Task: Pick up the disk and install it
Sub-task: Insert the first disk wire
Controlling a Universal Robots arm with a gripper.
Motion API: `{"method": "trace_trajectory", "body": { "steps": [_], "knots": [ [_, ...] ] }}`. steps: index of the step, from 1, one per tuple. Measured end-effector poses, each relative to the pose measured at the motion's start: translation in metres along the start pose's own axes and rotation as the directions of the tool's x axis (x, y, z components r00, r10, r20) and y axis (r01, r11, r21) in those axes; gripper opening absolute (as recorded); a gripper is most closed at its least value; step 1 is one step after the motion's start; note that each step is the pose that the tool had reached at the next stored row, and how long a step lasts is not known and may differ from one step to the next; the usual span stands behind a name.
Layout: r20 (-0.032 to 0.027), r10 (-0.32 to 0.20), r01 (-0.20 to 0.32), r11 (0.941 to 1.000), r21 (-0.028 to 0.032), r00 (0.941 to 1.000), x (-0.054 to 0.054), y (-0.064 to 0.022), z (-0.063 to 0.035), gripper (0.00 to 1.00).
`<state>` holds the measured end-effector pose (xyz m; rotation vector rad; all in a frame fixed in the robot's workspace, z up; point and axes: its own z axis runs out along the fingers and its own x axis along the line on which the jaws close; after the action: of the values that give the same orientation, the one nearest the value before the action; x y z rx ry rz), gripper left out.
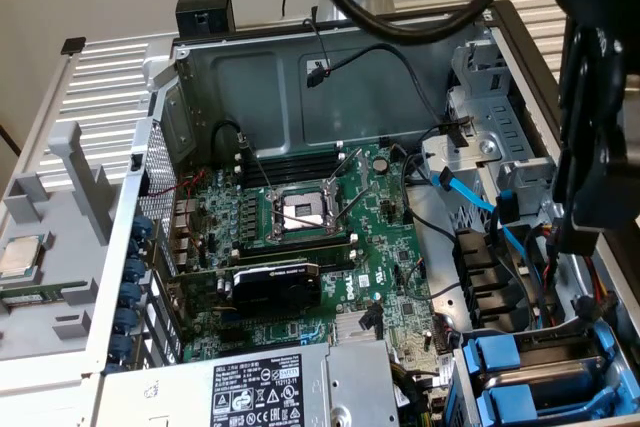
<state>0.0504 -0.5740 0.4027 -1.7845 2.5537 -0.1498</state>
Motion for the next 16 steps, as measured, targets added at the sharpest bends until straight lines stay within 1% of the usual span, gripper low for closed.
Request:
{"method": "trace_trajectory", "body": {
  "steps": [1, 3, 16],
  "knots": [
    [0.0009, 0.0, 0.0, 1.0, -0.0003, 1.0, 0.0022, -0.0008, -0.0006, 0.44],
    [0.0058, 0.001, 0.0, 1.0, -0.0021, 1.0, 0.0059, -0.0021, -0.0005, 0.44],
    [0.0061, 0.001, -0.001, 1.0, -0.0022, 1.0, 0.006, -0.0022, -0.0005, 0.44]
  ]
}}
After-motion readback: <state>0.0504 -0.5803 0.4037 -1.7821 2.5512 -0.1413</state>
